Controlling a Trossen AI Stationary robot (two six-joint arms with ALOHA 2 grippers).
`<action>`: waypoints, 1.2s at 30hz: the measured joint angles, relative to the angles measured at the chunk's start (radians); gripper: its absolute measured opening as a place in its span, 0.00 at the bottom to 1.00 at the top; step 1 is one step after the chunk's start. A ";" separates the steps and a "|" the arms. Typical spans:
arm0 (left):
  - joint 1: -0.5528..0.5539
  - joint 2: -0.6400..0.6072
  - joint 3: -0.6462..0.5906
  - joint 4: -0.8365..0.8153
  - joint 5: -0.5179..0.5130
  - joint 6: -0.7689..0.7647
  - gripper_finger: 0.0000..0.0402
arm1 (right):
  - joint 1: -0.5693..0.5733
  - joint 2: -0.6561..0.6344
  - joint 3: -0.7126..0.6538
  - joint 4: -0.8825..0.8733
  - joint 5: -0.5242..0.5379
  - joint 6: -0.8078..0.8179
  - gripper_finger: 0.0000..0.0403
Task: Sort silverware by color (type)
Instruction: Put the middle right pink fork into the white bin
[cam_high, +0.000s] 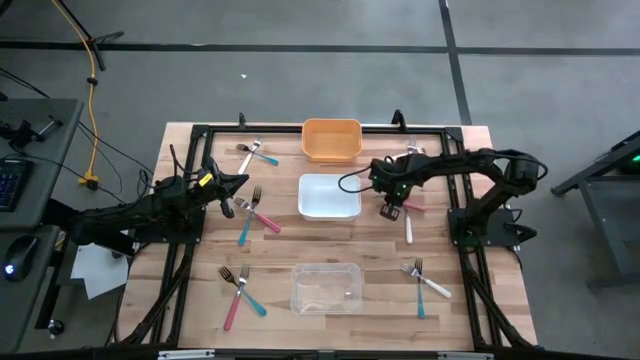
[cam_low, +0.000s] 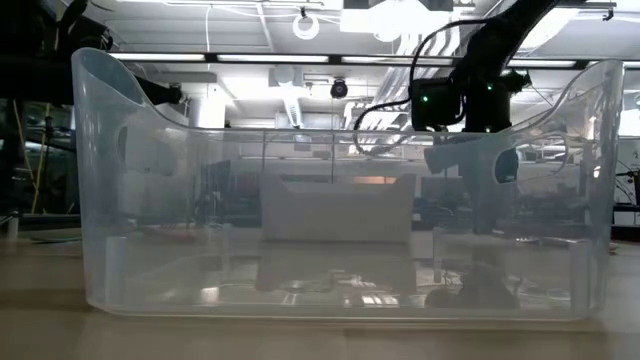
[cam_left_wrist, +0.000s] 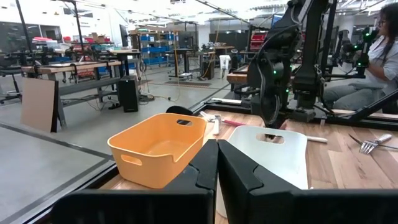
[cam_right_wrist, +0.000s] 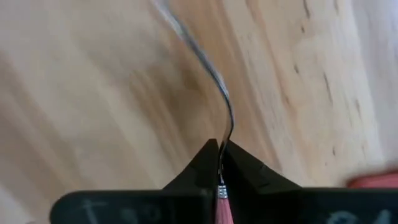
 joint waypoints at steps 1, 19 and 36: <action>0.000 0.000 0.000 0.000 0.000 0.000 0.01 | 0.000 0.000 0.016 -0.027 -0.008 0.000 0.01; 0.000 0.000 0.000 0.000 0.000 0.000 0.01 | 0.064 0.074 0.719 -0.309 -0.055 0.089 0.01; 0.000 0.000 0.000 0.000 0.000 0.000 0.01 | 0.110 0.552 1.141 -0.350 -0.092 0.088 0.01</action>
